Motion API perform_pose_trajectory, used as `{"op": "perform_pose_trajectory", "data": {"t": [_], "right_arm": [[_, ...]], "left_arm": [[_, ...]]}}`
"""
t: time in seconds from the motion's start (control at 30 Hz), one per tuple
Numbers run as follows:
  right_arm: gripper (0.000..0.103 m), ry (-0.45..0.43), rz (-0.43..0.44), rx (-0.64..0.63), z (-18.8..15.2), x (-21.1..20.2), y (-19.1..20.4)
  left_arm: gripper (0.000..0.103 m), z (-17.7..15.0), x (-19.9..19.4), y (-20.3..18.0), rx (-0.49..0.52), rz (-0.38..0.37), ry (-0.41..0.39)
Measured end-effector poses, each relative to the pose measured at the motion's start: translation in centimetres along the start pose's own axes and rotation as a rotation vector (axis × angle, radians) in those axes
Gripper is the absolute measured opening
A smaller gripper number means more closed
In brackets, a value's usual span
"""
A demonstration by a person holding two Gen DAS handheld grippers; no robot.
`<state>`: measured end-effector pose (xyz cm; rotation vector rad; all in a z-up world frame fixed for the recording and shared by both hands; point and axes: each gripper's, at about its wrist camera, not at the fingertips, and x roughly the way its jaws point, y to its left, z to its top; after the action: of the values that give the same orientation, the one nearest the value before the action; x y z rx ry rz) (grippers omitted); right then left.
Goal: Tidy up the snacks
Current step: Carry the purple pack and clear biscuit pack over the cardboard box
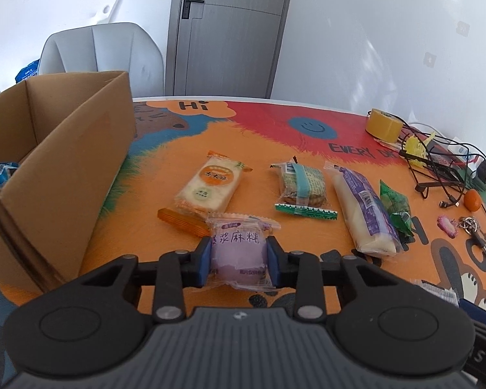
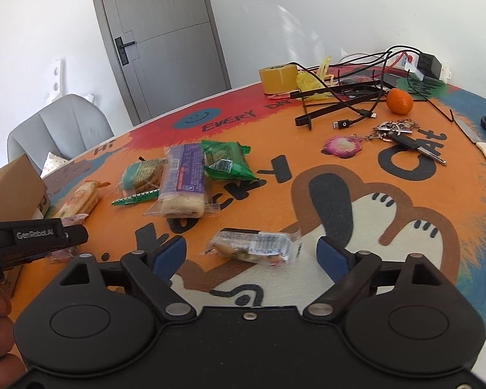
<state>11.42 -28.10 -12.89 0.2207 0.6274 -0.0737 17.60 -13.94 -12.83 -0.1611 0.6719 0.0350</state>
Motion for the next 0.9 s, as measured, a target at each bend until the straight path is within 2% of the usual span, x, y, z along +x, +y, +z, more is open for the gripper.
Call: {"op": "perform_pose_trajectory", "data": {"t": [0.23, 0.27, 0.37, 0.4, 0.5, 0.67, 0.9], "right_arm": [[0.090, 0.028, -0.133, -0.064, 0.2, 1.2, 2.3], [0.088, 0.027, -0.153, -0.069, 0.2, 1.2, 2.5], [0.069, 0.006, -0.199, -0.069, 0.1, 1.0, 2.7], [0.060, 0.001, -0.199, -0.068, 0.1, 0.9, 2.6], [0.054, -0.006, -0.172, -0.033, 0.3, 0.4, 2.1], [0.053, -0.034, -0.110, 0.024, 0.7, -0.7, 1.6], [0.053, -0.085, -0.019, 0.021, 1.4, -2.4, 2.7]], "left_arm": [[0.034, 0.0, -0.6, 1.7, -0.033, -0.009, -0.003], [0.034, 0.0, -0.6, 1.9, -0.037, -0.008, -0.006], [0.034, 0.1, -0.9, 2.5, -0.047, -0.006, -0.011], [0.034, 0.2, -1.0, 2.6, -0.050, -0.004, -0.013], [0.034, 0.3, -1.4, 2.7, -0.047, 0.001, -0.025], [0.034, 0.3, -2.5, 2.6, -0.036, 0.007, -0.046], [0.034, 0.5, -4.6, 2.8, -0.021, 0.018, -0.086]]}}
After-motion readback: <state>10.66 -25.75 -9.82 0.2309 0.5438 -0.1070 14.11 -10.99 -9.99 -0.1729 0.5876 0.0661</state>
